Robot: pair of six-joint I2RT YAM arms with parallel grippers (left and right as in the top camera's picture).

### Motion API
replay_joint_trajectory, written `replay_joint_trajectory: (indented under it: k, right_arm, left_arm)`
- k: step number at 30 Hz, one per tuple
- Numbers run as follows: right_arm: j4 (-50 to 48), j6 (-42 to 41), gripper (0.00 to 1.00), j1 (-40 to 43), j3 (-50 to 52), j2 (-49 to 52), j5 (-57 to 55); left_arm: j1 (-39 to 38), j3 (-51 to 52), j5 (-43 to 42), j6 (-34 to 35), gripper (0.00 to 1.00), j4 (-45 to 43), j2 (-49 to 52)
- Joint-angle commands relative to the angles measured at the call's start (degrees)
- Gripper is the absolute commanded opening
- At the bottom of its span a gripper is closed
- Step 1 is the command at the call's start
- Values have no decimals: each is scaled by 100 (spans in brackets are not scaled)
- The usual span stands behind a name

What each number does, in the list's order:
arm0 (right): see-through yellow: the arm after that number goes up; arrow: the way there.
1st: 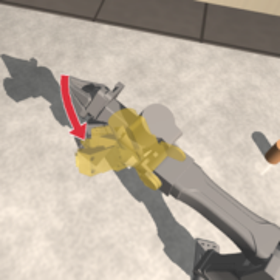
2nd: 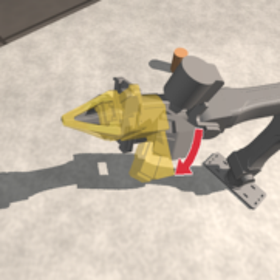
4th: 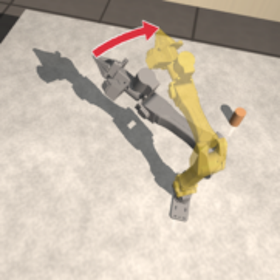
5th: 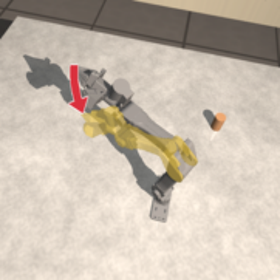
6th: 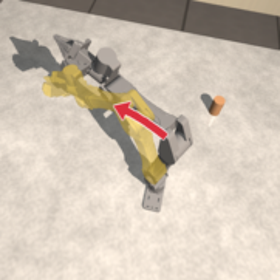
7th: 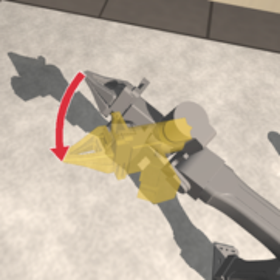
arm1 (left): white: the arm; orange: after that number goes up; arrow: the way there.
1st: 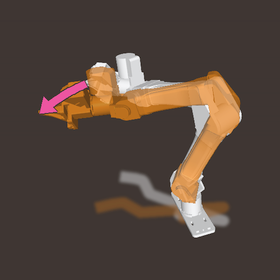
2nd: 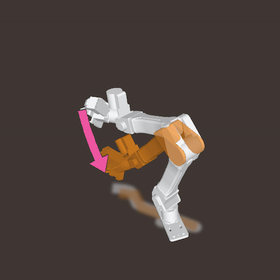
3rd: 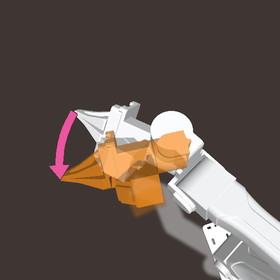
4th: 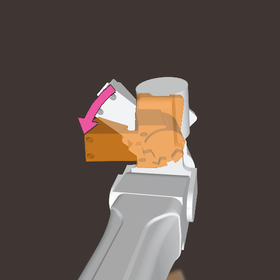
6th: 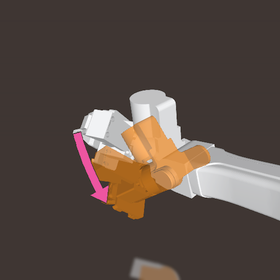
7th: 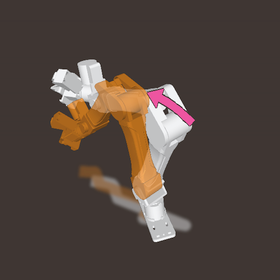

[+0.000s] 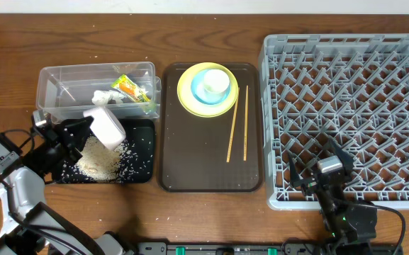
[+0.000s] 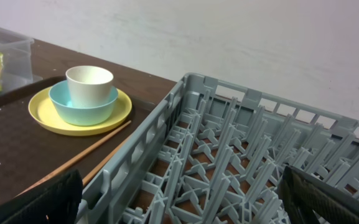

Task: Sort waste into correct bins and load items into the dishwasher rack
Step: 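Carry the empty pink bowl right and set it on the brown tray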

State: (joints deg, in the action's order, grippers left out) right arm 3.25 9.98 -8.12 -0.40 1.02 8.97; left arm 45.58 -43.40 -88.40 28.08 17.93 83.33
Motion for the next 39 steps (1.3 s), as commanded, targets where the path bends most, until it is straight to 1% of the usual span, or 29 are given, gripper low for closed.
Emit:
replay_joint_trajectory:
  k: [1, 5, 8, 12, 13, 15, 17, 20, 21, 22, 27, 31, 33, 34, 39]
  right_arm:
    - [24, 57, 99, -46, 9, 11, 4]
    - [24, 57, 99, -46, 9, 11, 4]
    - [22, 57, 99, -46, 9, 11, 4]
    - [24, 57, 99, -46, 9, 11, 4]
    - [24, 57, 99, -46, 9, 11, 4]
    - [24, 57, 99, -46, 9, 11, 4]
    - [24, 57, 99, -46, 9, 11, 4]
    - [24, 57, 99, -46, 9, 11, 4]
    - [24, 57, 99, -46, 9, 11, 4]
    - [24, 57, 99, -46, 9, 11, 4]
    - [24, 57, 99, -46, 9, 11, 4]
    - [24, 57, 99, -46, 9, 11, 4]
    - [24, 57, 99, -46, 9, 11, 4]
    - [24, 57, 99, -46, 9, 11, 4]
    - [24, 57, 99, -46, 9, 11, 4]
  left_arm:
    - [-177, 4, -101, 140, 6, -105, -146]
    - [-474, -44, 269, 295, 6, -118, -391]
    - [-833, -144, 861, 553, 6, -118, -723]
    - [-1537, -197, 1757, 815, 6, -114, -1346]
    - [-1919, -197, 2157, 826, 6, -114, -1609]
    - [-2365, -197, 2562, 826, 6, -109, -1840]
    - [-3036, -197, 3091, 826, 6, -68, -2098]
    - [-4227, -197, 4262, 822, 6, 118, -2378]
    - [-4660, -197, 4815, 815, 6, 184, -2422]
    - [-5163, -197, 5482, 800, 6, 258, -2426]
    - [-7079, -195, 7962, 748, 6, 433, -2199]
    - [-8157, -195, 9350, 688, 6, 420, -1784]
    - [-8509, -195, 9829, 601, 6, 398, -1515]
    - [-8616, -195, 9932, 531, 6, 378, -1401]
    - [-8776, -195, 9989, 452, 6, 293, -820]
